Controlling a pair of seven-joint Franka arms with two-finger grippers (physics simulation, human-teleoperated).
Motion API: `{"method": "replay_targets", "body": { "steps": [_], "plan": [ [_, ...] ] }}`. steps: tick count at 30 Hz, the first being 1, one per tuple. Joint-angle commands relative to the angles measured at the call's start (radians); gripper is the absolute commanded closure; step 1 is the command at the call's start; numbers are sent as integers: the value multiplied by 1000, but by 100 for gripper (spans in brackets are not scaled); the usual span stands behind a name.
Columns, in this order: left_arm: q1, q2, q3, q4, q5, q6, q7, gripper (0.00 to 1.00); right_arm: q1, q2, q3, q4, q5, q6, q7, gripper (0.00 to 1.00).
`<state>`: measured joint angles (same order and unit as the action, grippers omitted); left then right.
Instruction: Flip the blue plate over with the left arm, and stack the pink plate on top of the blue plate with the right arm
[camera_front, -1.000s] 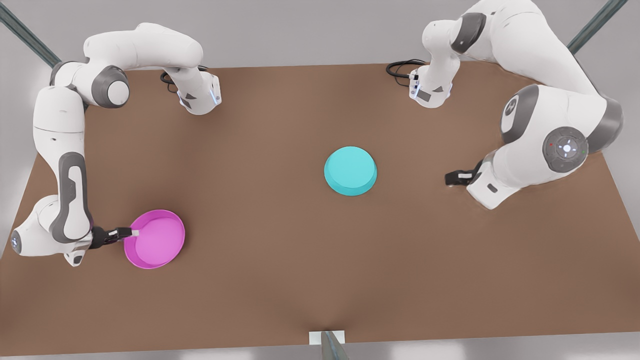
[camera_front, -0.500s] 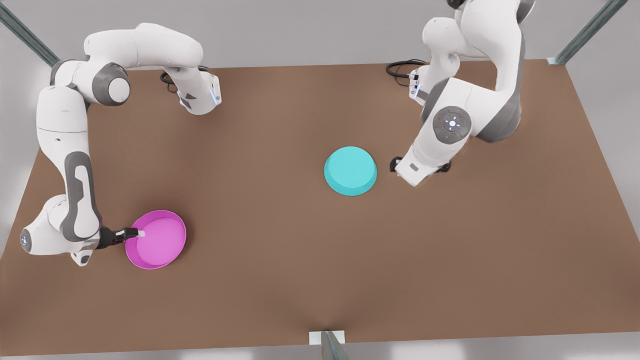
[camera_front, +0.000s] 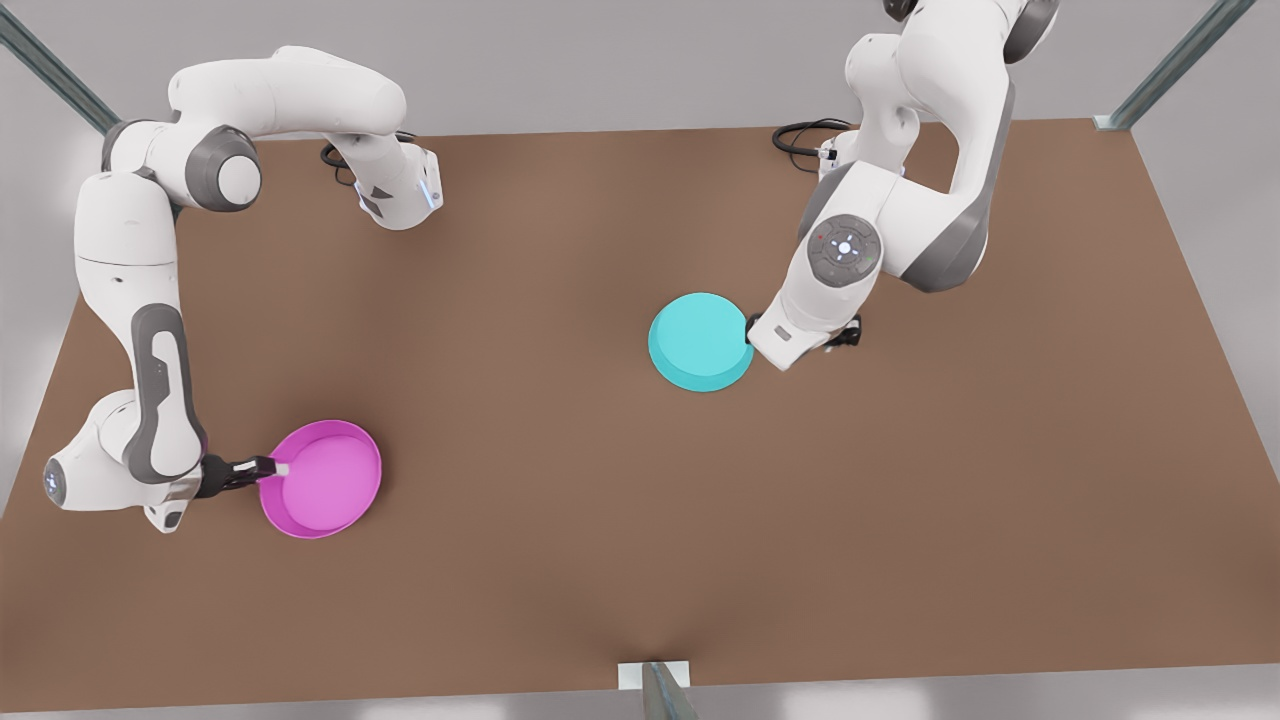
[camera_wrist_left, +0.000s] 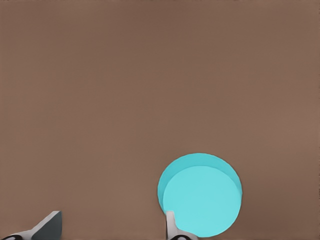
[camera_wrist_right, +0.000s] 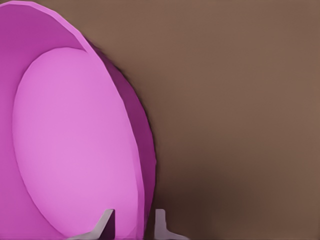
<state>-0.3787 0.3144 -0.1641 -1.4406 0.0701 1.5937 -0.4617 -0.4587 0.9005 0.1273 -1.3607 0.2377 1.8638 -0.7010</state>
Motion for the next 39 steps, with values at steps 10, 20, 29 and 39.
{"method": "replay_targets", "body": {
  "steps": [10,20,29,39],
  "plan": [
    [-11,12,0,14,1,0,-31,0,0,0,0,3,-1,-6,-8,79],
    [-16,14,0,15,1,0,-40,0,17,0,0,18,-1,-23,5,79],
    [9,28,3,49,-6,-8,-40,0,74,-40,136,38,-11,-109,133,79],
    [233,-98,136,36,-58,-77,386,0,275,-146,209,-75,-44,-12,294,79]
  ]
}}
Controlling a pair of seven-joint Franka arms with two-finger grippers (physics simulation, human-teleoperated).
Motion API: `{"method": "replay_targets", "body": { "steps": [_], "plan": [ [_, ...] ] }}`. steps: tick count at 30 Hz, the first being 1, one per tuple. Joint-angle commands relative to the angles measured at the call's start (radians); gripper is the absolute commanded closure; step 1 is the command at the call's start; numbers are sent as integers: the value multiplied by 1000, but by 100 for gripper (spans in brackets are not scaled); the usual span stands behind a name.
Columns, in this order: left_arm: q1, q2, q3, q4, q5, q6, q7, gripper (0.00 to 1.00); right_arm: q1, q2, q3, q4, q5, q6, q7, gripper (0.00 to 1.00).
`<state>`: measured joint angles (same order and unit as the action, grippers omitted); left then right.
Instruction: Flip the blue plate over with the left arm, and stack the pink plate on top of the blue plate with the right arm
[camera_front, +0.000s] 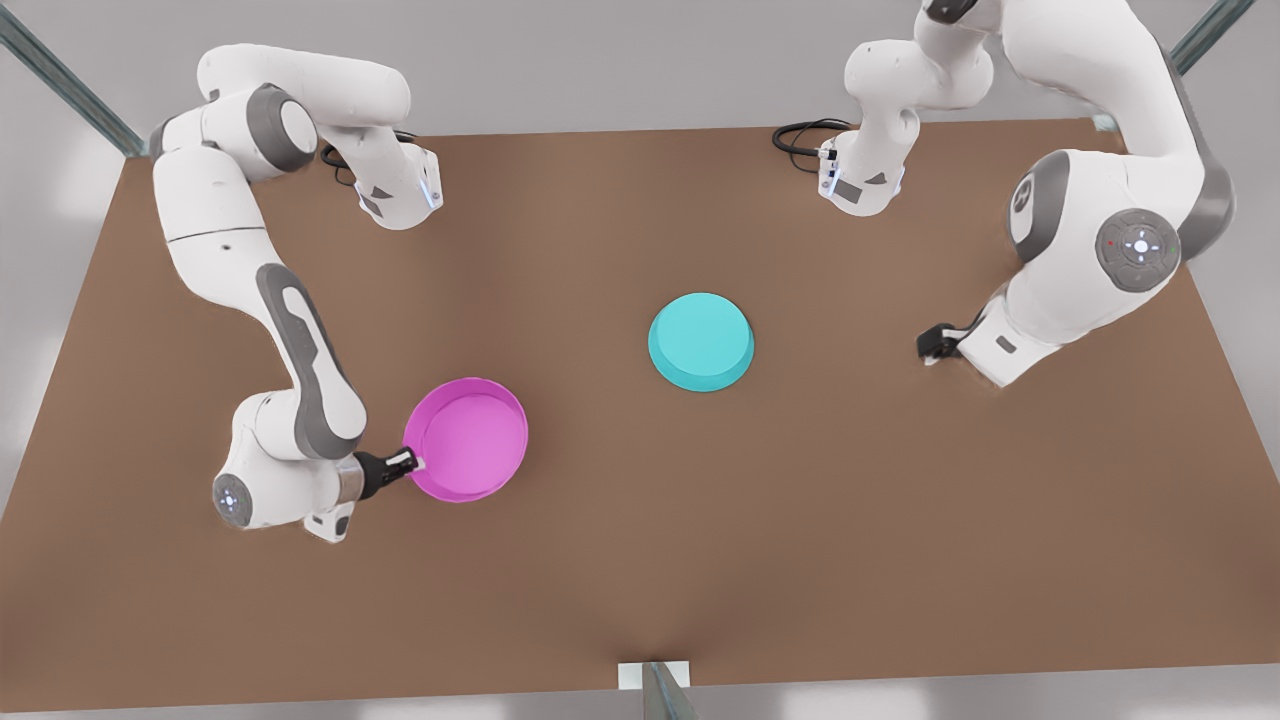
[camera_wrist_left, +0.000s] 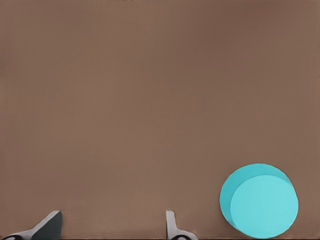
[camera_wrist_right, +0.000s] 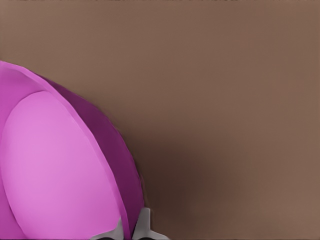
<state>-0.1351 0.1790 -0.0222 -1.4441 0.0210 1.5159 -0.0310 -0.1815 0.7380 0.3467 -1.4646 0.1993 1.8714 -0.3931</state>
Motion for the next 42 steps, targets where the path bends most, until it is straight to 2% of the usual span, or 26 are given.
{"method": "replay_targets", "body": {
  "steps": [1,6,14,27,34,35,36,40,41,42],
  "plan": [
    [-11,-15,11,-21,-10,1,17,0,7,-9,3,-19,-6,17,8,79],
    [-6,-50,13,-71,-10,7,16,0,79,-60,38,-103,-6,87,62,79],
    [-5,-44,10,-71,-10,7,16,0,307,-75,38,-88,2,120,168,79],
    [-5,-33,8,-71,-10,10,14,0,589,-74,37,-39,9,206,332,79],
    [-3,-26,7,-70,-10,17,13,0,648,-71,37,-48,9,278,375,79],
    [-3,-24,7,-70,-10,17,13,0,648,-71,37,-48,9,281,373,74],
    [-3,-24,7,-70,-10,17,13,0,654,-69,37,-48,9,301,372,20],
    [-3,-23,7,-70,-10,17,13,0,668,-65,37,-42,32,334,373,19],
    [-5,-23,7,-70,-10,17,13,0,668,-65,37,-42,32,334,373,12],
    [-5,-23,7,-70,-10,15,13,0,665,-65,37,-42,32,334,369,0]
  ]
}}
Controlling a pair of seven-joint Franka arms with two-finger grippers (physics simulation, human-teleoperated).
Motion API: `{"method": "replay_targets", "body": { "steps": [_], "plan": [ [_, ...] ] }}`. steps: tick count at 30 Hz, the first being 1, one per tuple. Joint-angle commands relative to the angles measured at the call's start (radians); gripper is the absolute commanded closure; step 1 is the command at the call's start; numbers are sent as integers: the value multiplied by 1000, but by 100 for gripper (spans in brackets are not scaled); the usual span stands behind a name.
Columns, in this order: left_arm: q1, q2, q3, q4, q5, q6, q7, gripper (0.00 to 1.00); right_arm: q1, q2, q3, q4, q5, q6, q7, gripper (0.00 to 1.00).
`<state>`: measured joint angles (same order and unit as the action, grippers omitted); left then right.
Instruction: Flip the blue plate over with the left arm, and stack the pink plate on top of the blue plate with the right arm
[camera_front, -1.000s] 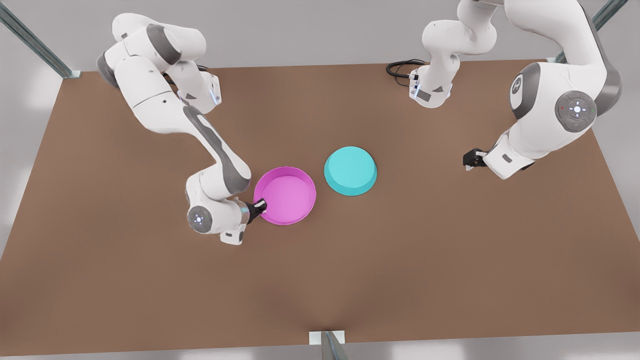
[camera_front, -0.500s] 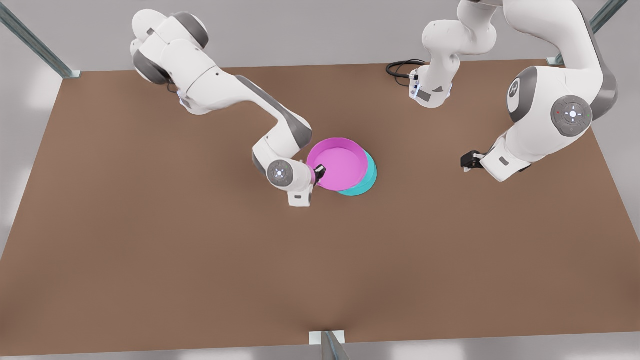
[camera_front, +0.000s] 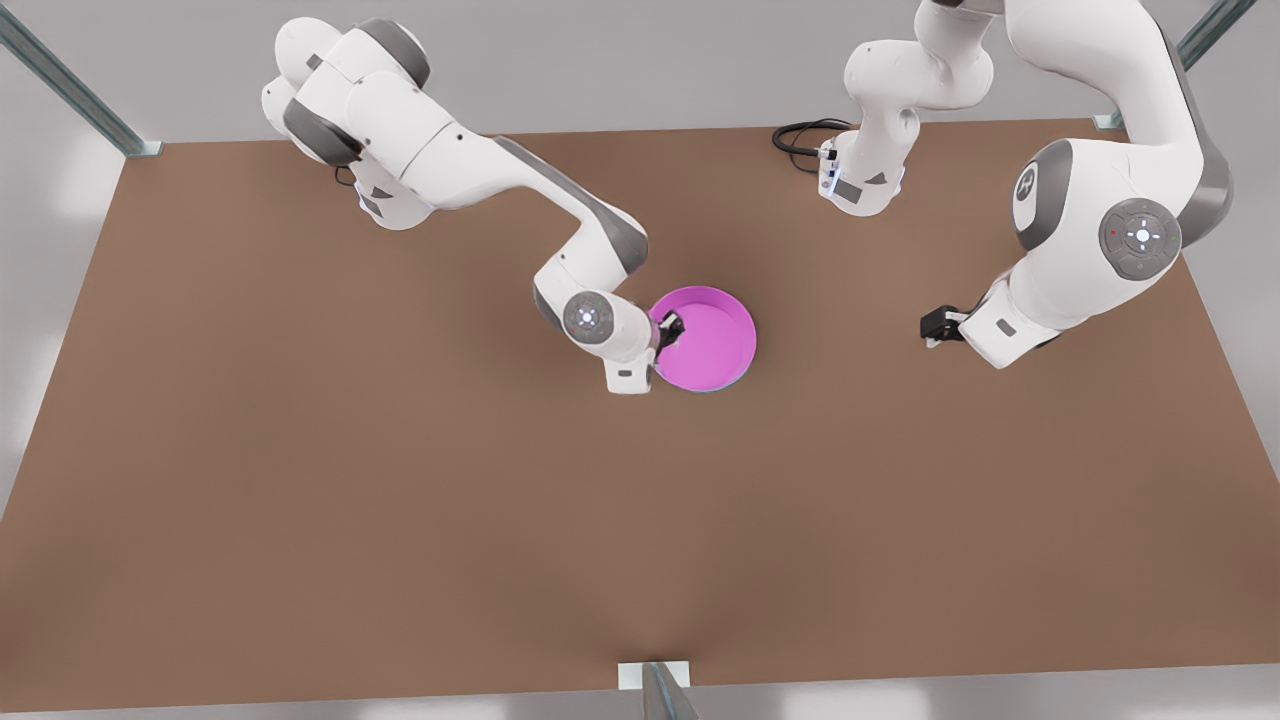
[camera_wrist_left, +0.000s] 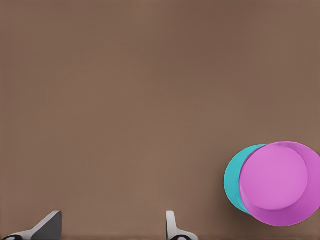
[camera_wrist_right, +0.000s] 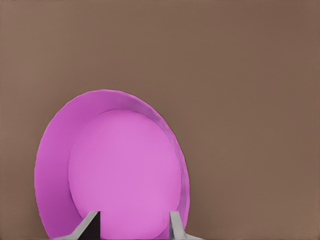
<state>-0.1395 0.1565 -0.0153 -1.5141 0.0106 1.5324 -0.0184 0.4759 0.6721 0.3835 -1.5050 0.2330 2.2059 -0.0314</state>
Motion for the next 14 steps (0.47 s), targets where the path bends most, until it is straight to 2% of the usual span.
{"method": "replay_targets", "body": {
  "steps": [1,3,4,5,6,8,9,10,11,12,14],
  "plan": [
    [0,0,0,0,0,0,0,0,-2,0,0,0,0,0,-1,0],
    [0,0,0,0,0,0,0,0,-52,-6,-1,22,-14,-52,2,0],
    [0,0,0,0,0,0,-2,0,-101,-8,-5,75,-18,-145,1,0],
    [0,0,0,0,0,0,-3,0,-166,-34,-12,176,-130,-265,1,0],
    [0,0,0,0,0,-1,-3,0,-158,-175,-93,170,-283,-343,5,0],
    [0,0,0,0,0,-1,-3,0,-297,-227,-109,253,-302,-572,8,0],
    [0,0,0,0,0,-1,-3,0,-408,-322,-130,210,-304,-624,5,0],
    [0,0,0,0,0,-1,-3,0,-416,-413,-245,169,-291,-713,8,0],
    [0,-2,0,0,0,-1,-3,0,-450,-493,-294,83,-256,-715,11,0],
    [-2,3,0,0,0,0,-3,0,-484,-523,-296,45,-244,-718,37,0],
    [-17,21,0,6,0,-1,-8,0,-488,-526,-296,91,-244,-782,67,0]
  ]
}}
